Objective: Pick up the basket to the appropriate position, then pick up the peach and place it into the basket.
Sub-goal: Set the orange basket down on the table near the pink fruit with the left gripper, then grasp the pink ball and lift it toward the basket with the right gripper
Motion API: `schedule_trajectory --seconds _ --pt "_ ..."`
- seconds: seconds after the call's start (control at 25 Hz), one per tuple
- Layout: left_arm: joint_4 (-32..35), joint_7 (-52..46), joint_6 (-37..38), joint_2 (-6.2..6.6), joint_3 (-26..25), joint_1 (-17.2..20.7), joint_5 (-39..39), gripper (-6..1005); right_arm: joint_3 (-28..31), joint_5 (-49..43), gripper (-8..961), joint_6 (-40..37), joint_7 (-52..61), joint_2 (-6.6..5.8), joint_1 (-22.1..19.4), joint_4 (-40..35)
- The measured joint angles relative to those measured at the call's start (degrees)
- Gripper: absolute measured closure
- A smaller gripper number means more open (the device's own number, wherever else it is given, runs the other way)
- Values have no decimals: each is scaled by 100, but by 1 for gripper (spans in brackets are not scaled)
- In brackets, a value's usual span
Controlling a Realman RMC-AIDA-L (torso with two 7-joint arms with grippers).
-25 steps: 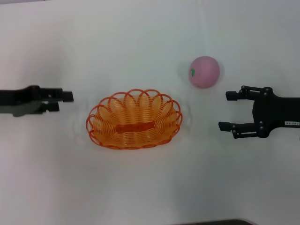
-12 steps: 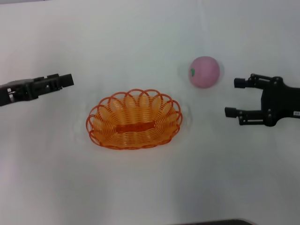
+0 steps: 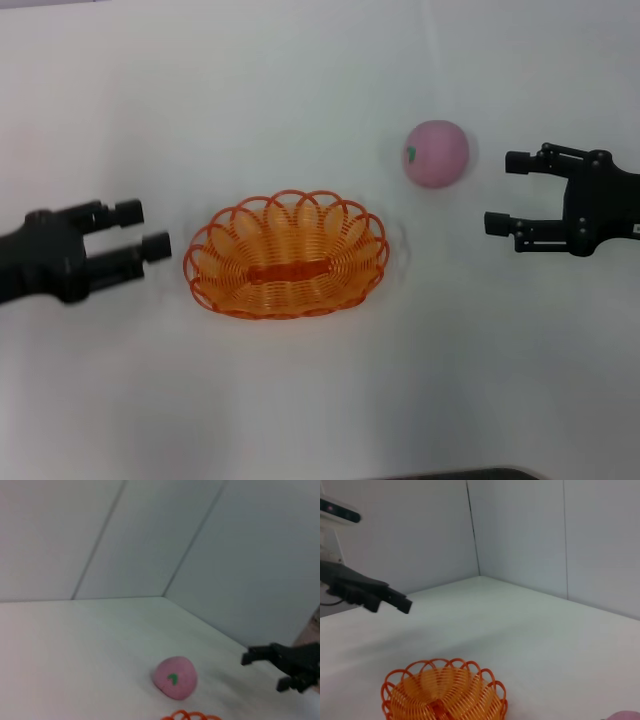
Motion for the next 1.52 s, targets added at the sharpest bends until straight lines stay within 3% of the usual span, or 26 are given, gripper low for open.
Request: schedule_trajectory --seconds 0.24,0.64,1.12,1.28,1.52 --pt "-64 1228 323 -35 45 366 69 325 -275 -39 48 18 27 8 19 0" --pt "-103 1637 179 -41 115 416 767 325 -857 -119 48 300 2 42 33 0" --pt "-185 2068 132 -42 50 458 745 324 -874 -288 50 382 -20 144 -37 2" --pt "-233 2128 228 -43 -72 461 729 324 -839 -252 53 274 714 17 13 10" --pt "-395 2625 288 -50 -319 539 559 325 -1015 -290 56 -38 2797 -359 321 11"
